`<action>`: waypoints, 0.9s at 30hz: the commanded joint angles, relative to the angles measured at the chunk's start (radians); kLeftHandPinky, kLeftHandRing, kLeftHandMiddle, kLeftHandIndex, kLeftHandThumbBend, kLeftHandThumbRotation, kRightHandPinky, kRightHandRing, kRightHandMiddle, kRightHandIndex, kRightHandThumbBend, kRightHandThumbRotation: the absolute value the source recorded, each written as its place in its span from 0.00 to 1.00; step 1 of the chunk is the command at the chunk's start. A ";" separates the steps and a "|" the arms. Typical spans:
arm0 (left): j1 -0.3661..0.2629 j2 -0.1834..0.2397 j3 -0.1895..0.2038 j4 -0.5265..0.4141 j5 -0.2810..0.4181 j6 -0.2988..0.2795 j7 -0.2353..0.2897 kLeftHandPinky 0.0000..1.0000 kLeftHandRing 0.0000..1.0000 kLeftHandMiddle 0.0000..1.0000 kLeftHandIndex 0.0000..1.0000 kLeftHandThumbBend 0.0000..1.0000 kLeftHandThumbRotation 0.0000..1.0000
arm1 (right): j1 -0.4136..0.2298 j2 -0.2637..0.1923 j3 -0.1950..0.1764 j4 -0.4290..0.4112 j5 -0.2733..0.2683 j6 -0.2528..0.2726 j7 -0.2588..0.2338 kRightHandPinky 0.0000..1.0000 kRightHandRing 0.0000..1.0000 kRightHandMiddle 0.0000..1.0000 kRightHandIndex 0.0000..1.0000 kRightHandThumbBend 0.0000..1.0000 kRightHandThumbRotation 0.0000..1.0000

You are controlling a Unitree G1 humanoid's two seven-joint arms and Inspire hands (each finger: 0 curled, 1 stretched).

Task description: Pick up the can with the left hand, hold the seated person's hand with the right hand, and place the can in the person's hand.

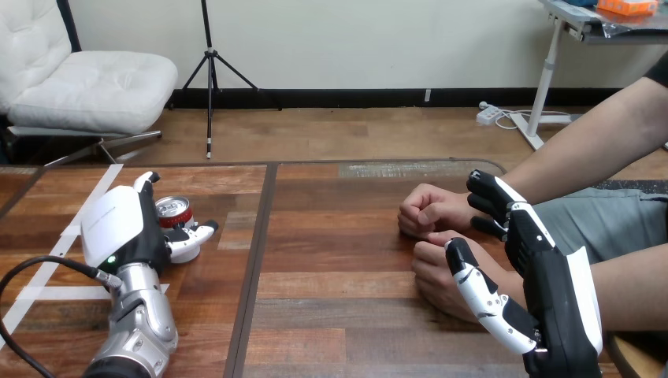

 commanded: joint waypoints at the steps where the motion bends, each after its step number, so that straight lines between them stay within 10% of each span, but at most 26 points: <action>1: -0.083 0.027 -0.022 0.002 0.018 0.010 0.027 0.72 0.78 0.83 0.85 0.82 0.34 | -0.055 -0.004 -0.006 -0.046 -0.001 -0.015 0.001 0.79 0.85 0.86 0.85 0.48 0.45; 27: -0.094 0.034 -0.059 0.025 0.022 0.017 0.033 0.75 0.78 0.82 0.83 0.79 0.32 | -0.055 -0.006 -0.010 -0.044 -0.011 -0.017 -0.003 0.76 0.84 0.85 0.84 0.49 0.45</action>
